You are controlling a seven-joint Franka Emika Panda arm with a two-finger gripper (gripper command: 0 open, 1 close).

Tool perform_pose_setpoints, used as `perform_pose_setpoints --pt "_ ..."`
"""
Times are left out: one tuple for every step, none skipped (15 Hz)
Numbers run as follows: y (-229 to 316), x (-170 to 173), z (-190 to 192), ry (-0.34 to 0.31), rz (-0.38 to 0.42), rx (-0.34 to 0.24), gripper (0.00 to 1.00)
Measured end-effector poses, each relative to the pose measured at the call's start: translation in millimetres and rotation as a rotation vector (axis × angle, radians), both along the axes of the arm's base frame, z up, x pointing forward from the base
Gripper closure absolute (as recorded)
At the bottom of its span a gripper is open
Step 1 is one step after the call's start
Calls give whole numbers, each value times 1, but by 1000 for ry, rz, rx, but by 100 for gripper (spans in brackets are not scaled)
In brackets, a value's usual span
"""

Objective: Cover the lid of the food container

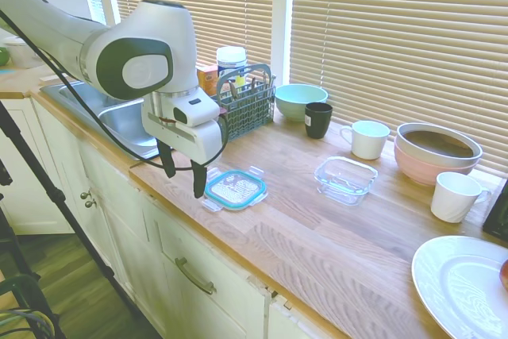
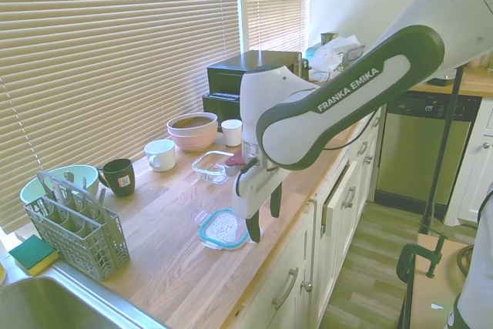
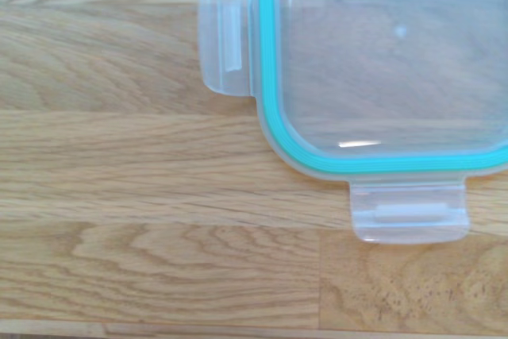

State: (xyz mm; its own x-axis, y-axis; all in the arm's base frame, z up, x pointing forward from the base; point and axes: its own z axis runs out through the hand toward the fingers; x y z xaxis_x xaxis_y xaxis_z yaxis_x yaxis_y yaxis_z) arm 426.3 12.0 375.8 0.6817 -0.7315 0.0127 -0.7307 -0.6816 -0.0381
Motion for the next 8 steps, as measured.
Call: perform_pose_setpoints --pt "0 0 -1 2 1 -2 0" --pt "0 0 -1 2 5 -6 0" --pt "0 0 -2 4 11 -13 0" --pt "1 1 -3 6 15 -18 0" --pt "4 3 -2 5 19 -27 0" --pt "9 6 -1 2 21 -39 0" --pt "16 10 3 -5 22 -53 0" --pt "23 15 7 -12 23 -67 0"
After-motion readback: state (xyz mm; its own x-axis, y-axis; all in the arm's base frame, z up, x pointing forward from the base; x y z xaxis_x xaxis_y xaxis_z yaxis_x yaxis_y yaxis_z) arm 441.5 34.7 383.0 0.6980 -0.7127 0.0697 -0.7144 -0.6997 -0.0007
